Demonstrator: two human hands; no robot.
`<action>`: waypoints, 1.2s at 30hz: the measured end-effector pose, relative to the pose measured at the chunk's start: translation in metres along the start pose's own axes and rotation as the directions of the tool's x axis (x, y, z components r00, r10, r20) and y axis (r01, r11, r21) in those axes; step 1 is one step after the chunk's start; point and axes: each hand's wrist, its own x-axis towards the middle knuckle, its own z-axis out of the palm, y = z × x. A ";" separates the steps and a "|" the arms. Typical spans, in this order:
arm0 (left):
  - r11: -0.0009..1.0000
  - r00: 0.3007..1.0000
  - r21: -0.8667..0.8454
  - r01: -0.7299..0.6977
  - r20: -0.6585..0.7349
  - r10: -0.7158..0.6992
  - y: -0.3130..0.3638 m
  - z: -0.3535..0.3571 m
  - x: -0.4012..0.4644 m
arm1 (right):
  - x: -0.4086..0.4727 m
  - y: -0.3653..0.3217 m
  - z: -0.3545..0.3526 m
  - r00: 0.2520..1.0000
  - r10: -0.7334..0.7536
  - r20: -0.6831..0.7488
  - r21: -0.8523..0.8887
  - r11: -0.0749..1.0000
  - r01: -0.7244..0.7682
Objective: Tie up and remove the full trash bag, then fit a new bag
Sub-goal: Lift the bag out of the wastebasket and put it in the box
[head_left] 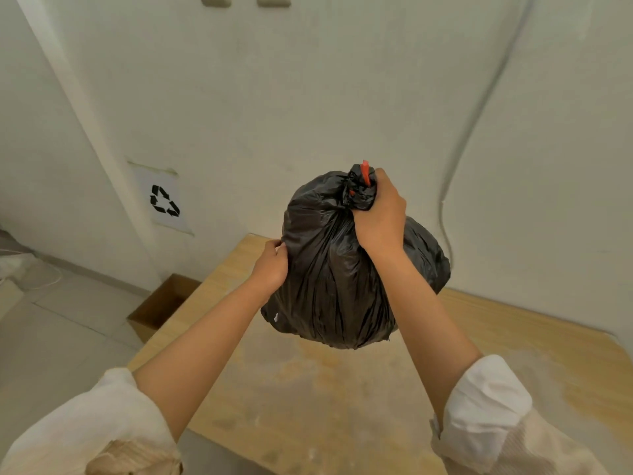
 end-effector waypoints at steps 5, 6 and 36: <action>0.994 0.991 0.023 -0.104 0.084 0.102 -0.017 -0.105 0.034 | -0.019 -0.057 0.090 0.994 0.022 -0.104 -0.005 1.000 -0.023; 0.992 0.987 0.011 -0.125 0.106 0.123 -0.022 -0.126 0.039 | -0.023 -0.071 0.108 0.993 0.029 -0.118 -0.004 1.000 -0.030; 0.995 0.961 -0.057 -0.087 0.258 0.099 -0.191 -0.480 0.396 | 0.032 -0.223 0.625 0.968 0.184 -0.170 -0.011 0.982 -0.188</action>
